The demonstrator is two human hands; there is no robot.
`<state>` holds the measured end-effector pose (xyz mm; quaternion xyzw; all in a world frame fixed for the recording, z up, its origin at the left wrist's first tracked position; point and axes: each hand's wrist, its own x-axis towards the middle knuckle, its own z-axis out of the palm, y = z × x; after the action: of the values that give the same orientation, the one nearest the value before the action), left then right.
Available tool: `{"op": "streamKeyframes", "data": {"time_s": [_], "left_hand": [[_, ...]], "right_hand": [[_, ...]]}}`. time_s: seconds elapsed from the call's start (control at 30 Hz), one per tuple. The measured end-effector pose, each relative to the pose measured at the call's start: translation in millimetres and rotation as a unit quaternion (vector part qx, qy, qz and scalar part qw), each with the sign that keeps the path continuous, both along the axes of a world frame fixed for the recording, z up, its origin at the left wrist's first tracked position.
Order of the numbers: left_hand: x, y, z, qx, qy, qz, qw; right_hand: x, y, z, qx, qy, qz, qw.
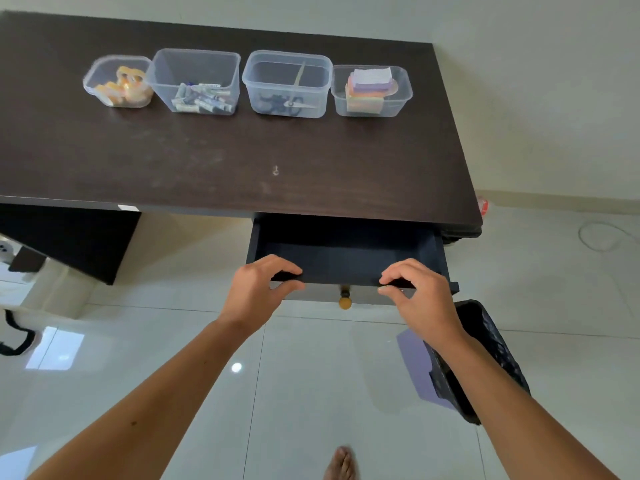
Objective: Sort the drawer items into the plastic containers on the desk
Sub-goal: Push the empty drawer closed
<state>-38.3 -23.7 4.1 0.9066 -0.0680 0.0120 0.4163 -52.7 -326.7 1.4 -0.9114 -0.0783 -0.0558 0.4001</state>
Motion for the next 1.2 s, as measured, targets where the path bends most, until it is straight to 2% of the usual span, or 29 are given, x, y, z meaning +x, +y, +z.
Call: {"op": "streamKeyframes", "data": {"time_s": [0.13,0.3,0.43,0.57,1.03,1.2], "left_hand": [[27.9,2.2,-5.1,0.034,-0.056,-0.014,0.998],[55.3,14.6,-12.7,0.132,-0.195,-0.029,0.971],[71.8,22.9,-11.2,0.166,-0.199,-0.072,0.963],[86.7,24.8,-13.2,0.176,-0.208,-0.094,0.958],[118.1,13.8,-25.8,0.158,-0.294,0.017,0.942],[127.5,9.9,-25.6,0.181,-0.315,0.034,0.931]], "right_hand": [[22.1,-1.5,-3.0,-0.013,-0.025,-0.026,0.999],[41.3,-15.5,-6.4,-0.141,-0.136,-0.060,0.979],[55.3,-28.6,-7.6,-0.186,-0.133,-0.021,0.973],[70.1,-33.3,-10.2,-0.173,-0.134,0.001,0.976],[106.4,-23.2,-24.3,-0.164,-0.232,-0.084,0.955],[111.6,-15.6,-30.0,-0.169,-0.250,-0.119,0.946]]}}
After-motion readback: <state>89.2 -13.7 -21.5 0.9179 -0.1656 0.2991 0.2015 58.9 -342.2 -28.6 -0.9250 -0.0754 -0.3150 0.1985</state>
